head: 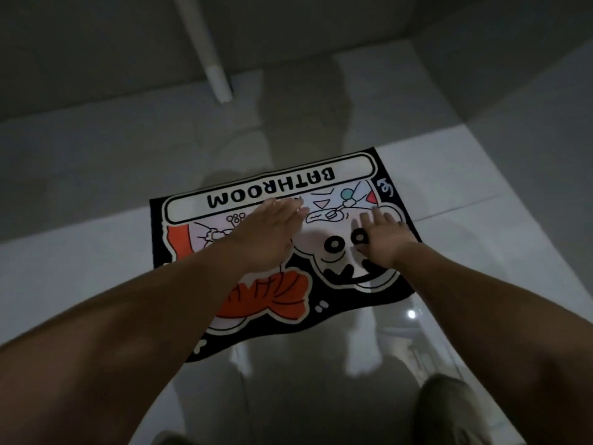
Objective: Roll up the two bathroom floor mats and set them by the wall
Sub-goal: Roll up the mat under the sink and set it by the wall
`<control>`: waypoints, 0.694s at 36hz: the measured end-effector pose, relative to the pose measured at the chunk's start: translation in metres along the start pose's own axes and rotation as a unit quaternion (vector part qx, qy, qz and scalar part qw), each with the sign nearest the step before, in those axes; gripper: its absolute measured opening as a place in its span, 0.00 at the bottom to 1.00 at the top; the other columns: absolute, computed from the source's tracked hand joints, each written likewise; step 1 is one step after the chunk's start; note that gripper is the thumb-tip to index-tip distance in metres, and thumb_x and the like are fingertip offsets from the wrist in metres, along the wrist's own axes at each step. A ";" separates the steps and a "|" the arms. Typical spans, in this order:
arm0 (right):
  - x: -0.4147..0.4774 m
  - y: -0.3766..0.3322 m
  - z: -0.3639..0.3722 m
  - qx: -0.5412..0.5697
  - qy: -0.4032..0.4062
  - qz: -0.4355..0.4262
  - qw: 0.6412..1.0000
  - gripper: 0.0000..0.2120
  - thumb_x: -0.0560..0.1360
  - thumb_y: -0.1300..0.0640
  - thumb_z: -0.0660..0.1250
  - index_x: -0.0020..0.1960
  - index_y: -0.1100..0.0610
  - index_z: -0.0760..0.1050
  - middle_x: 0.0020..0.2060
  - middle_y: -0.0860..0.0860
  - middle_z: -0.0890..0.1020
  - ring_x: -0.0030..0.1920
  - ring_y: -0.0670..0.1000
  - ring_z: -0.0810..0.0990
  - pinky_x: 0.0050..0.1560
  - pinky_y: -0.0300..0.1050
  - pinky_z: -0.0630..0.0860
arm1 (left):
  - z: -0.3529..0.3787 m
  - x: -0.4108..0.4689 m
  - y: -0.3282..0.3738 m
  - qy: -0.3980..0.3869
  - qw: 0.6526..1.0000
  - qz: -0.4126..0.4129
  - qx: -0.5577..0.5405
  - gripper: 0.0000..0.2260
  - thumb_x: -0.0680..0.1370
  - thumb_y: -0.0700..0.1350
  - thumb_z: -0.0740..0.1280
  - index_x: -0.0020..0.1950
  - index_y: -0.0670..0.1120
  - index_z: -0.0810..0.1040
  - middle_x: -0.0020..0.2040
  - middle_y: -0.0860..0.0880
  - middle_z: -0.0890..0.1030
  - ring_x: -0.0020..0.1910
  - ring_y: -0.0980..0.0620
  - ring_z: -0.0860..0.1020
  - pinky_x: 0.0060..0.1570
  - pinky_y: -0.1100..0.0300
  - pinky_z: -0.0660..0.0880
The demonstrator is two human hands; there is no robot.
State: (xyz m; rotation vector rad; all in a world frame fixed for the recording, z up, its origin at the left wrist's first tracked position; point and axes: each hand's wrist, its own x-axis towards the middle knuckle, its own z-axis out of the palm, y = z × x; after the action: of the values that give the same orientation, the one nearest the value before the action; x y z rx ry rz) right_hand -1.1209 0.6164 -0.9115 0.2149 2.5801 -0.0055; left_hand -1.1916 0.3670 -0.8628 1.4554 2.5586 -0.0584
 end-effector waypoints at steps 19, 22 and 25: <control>0.015 0.030 0.028 0.111 0.074 0.104 0.986 0.31 0.72 0.66 0.64 0.71 0.69 0.55 0.63 0.64 0.68 0.60 0.63 0.71 0.59 0.53 0.72 | 0.009 0.029 0.011 -0.055 0.998 -0.018 0.012 0.31 0.79 0.39 0.56 0.78 0.43 0.43 0.79 0.43 0.45 0.78 0.47 0.45 0.72 0.56 0.34; 0.022 0.022 0.021 0.197 0.064 0.171 0.963 0.31 0.73 0.68 0.63 0.72 0.70 0.53 0.64 0.66 0.66 0.61 0.63 0.72 0.61 0.51 0.70 | 0.008 0.030 0.008 -0.036 0.999 -0.021 0.005 0.32 0.78 0.38 0.57 0.78 0.43 0.44 0.79 0.43 0.47 0.78 0.47 0.46 0.69 0.58 0.33; 0.021 0.024 0.017 0.225 0.021 0.200 0.953 0.18 0.75 0.61 0.60 0.64 0.64 0.67 0.61 0.63 0.71 0.59 0.62 0.74 0.57 0.51 0.72 | 0.010 0.029 0.004 -0.027 0.999 -0.025 -0.003 0.32 0.78 0.37 0.56 0.78 0.43 0.44 0.79 0.43 0.46 0.78 0.48 0.45 0.69 0.58 0.32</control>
State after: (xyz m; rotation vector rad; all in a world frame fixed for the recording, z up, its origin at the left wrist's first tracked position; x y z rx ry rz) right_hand -1.1259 0.6422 -0.9361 0.9093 2.4953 -0.4472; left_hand -1.2010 0.3929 -0.8778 1.3691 2.5500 -0.0943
